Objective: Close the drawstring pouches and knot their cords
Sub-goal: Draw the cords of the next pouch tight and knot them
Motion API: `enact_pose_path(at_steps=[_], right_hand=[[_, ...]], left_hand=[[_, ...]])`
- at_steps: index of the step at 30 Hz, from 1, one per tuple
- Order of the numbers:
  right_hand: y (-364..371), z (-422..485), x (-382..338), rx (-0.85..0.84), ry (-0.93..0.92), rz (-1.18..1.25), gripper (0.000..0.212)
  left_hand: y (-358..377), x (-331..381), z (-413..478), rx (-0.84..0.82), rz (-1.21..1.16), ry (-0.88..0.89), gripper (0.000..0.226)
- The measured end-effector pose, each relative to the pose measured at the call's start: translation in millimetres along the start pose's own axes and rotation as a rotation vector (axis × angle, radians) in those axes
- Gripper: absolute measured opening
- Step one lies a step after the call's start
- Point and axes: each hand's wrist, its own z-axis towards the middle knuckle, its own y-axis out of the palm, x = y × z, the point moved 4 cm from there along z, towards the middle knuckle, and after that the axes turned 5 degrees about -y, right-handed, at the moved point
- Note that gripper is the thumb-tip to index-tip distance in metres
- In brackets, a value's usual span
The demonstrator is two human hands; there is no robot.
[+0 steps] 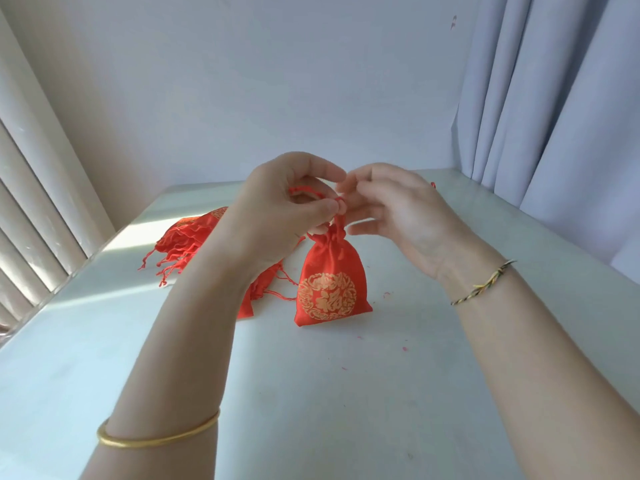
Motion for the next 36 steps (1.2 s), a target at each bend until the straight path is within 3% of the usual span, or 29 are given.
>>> enact_pose_path(at_steps=[6, 15, 21, 36], right_hand=[[6.6, -0.6, 9.5, -0.095, 0.086, 0.060, 0.025], [12.4, -1.2, 16.0, -0.169, 0.154, 0.166, 0.023], [9.1, 2.8, 17.0, -0.026, 0.182, 0.246, 0.023], [-22.4, 1.0, 21.6, 0.324, 0.108, 0.029, 0.040]], left_hand=[[5.2, 2.7, 1.5, 0.121, 0.353, 0.255, 0.033], [4.5, -1.7, 2.7, 0.227, 0.359, 0.325, 0.027], [1.8, -6.2, 4.3, 0.269, 0.324, 0.291, 0.016], [-20.3, -27.1, 10.4, 0.265, 0.421, 0.070, 0.012]])
